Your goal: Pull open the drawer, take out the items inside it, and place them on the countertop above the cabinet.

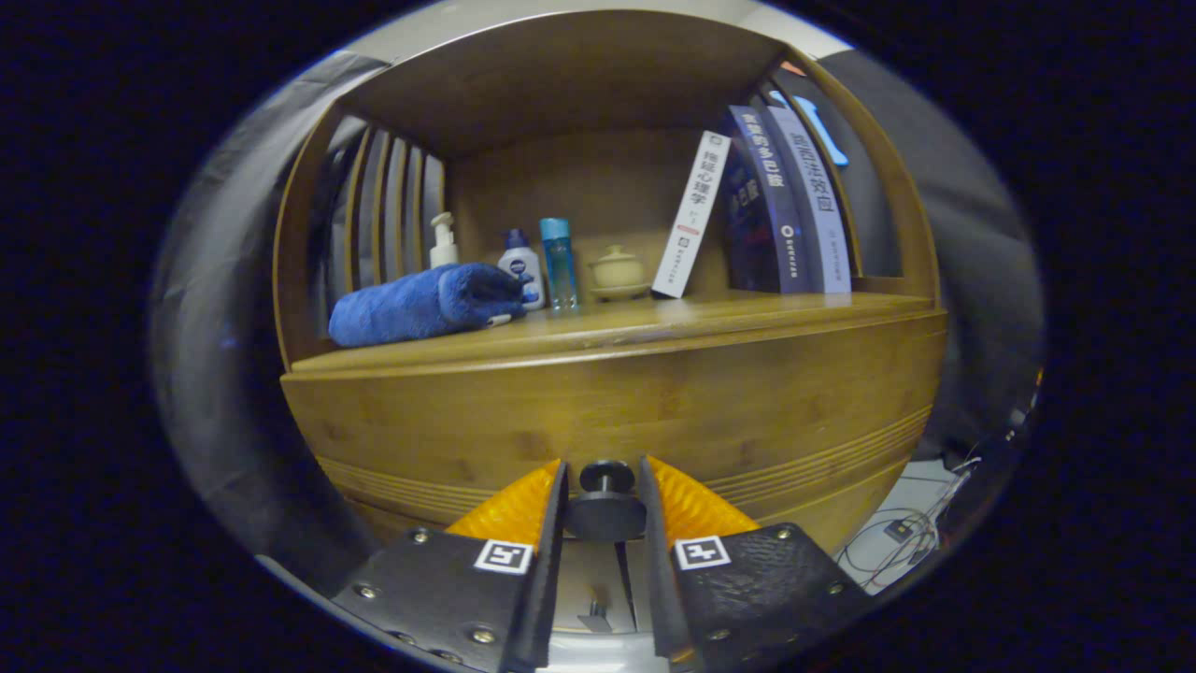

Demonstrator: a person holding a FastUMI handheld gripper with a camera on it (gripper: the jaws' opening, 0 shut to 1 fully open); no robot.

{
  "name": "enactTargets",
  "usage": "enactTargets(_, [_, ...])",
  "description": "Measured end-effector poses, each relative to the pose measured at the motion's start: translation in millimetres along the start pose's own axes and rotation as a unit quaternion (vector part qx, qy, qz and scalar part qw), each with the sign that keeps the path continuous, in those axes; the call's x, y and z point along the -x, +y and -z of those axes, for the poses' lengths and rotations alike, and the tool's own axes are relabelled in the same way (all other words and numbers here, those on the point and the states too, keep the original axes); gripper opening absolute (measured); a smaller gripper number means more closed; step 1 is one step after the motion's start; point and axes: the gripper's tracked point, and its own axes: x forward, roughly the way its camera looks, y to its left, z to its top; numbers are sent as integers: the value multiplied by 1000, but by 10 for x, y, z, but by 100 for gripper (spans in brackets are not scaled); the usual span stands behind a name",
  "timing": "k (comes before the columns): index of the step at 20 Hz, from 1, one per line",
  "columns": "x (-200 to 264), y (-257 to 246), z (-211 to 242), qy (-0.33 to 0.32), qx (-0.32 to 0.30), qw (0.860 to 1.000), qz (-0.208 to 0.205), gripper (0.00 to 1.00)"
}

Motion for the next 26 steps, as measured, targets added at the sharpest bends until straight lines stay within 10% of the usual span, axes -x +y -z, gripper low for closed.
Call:
enactTargets(24, [1739, 39, 373, 11, 73, 997, -17, 35])
enactTargets(26, [1698, -125, 408, 16, 76, 997, 8, 12])
